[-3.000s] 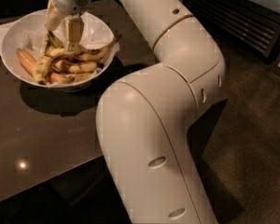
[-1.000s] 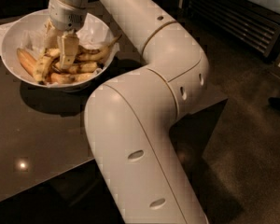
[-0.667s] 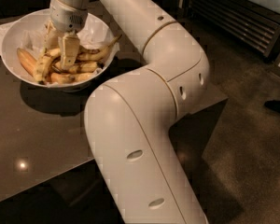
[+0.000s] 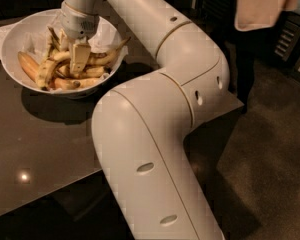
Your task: Pick banana from white bowl
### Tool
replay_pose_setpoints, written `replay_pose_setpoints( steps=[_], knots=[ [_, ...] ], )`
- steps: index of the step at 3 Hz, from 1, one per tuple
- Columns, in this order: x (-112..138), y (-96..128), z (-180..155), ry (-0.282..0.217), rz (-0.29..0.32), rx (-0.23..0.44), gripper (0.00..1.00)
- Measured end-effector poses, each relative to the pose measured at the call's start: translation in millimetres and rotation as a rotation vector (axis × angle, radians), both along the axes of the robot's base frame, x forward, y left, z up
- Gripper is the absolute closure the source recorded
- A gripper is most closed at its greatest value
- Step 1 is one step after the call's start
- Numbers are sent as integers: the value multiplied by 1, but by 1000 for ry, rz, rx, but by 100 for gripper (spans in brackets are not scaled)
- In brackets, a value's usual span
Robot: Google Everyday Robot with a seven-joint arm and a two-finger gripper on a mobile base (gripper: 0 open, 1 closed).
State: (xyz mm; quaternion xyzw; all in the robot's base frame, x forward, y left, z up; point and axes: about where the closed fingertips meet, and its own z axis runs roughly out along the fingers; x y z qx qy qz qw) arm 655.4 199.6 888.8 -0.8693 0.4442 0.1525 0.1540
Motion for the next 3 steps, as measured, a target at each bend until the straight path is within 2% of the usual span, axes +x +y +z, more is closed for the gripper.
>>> replay_pose_setpoints(
  steps=[1, 2, 3],
  knots=[
    [7, 8, -2, -18, -11, 23, 81],
    [7, 9, -2, -19, -12, 24, 99],
    [7, 9, -2, -19, -12, 24, 100]
  ],
)
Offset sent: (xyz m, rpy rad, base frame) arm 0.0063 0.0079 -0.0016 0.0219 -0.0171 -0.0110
